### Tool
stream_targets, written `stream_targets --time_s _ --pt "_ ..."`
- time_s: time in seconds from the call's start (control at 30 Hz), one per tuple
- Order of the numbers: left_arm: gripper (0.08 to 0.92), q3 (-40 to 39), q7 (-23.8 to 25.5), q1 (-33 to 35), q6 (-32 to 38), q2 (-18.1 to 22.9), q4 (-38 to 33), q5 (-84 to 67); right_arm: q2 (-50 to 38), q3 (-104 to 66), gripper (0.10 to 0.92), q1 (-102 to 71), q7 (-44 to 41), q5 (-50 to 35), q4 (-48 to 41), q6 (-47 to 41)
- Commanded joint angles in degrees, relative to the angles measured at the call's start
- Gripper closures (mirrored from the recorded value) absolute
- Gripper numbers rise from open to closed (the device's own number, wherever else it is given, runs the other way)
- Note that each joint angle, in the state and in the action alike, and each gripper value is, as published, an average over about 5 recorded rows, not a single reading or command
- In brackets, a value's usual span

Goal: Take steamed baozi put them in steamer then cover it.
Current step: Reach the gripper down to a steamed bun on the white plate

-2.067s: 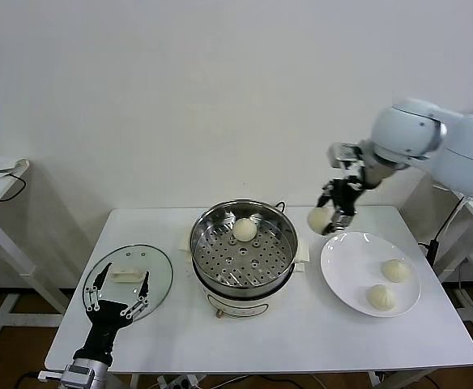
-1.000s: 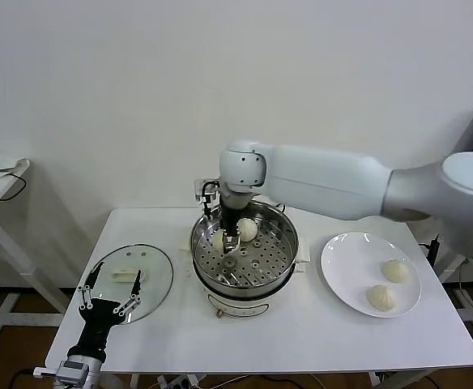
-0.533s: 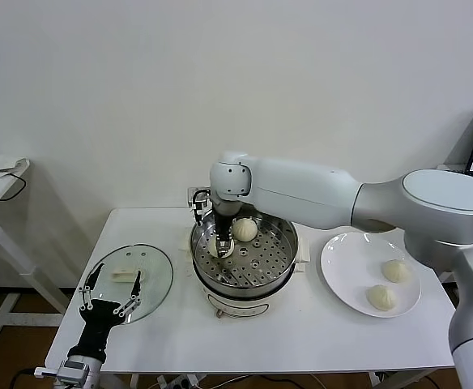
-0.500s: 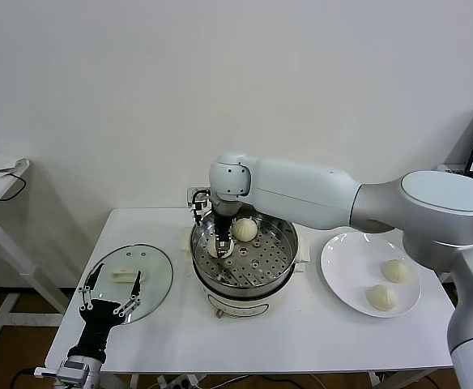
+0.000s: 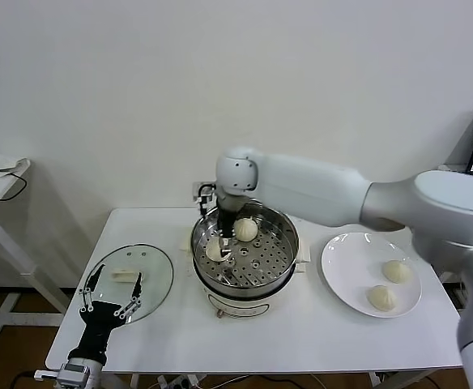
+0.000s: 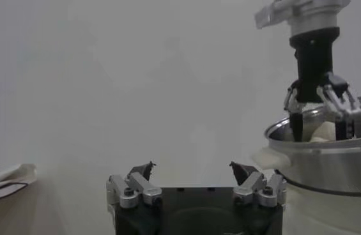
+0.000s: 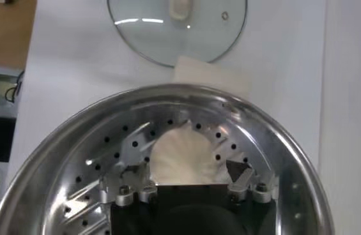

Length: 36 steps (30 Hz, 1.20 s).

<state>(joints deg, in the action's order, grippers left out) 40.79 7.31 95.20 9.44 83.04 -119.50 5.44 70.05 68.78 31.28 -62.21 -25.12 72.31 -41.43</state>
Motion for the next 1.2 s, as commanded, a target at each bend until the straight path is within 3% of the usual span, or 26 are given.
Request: stream_targets --time_s 0.03,0.3,0.5,0.77,1.2 --pt "0.177 -0.40 -0.12 0.49 0.32 -0.07 -0.42 0.84 -22.46 0.35 0.203 10.35 -8.06 -0.94 13.19 6.96" --pt "0.177 -0.88 -0.27 0.79 0.81 0.14 0.11 1.88 -39.91 0.12 0.203 8.07 -16.44 7.89 16.68 19.20" --pt "0.177 -1.50 -0.31 0.79 1.17 0.66 0.43 2.34 -46.21 -0.31 0.203 1.13 -18.44 16.11 15.87 24.35" --pt "0.177 -1.75 -0.37 0.93 1.33 0.95 0.00 2.36 -47.71 -11.31 0.203 -16.13 -17.30 27.62 12.58 28.20" --pt "0.177 -2.22 -0.51 1.02 1.37 1.13 -0.01 2.45 -42.94 -29.74 0.203 -37.03 -14.84 36.78 5.56 29.59"
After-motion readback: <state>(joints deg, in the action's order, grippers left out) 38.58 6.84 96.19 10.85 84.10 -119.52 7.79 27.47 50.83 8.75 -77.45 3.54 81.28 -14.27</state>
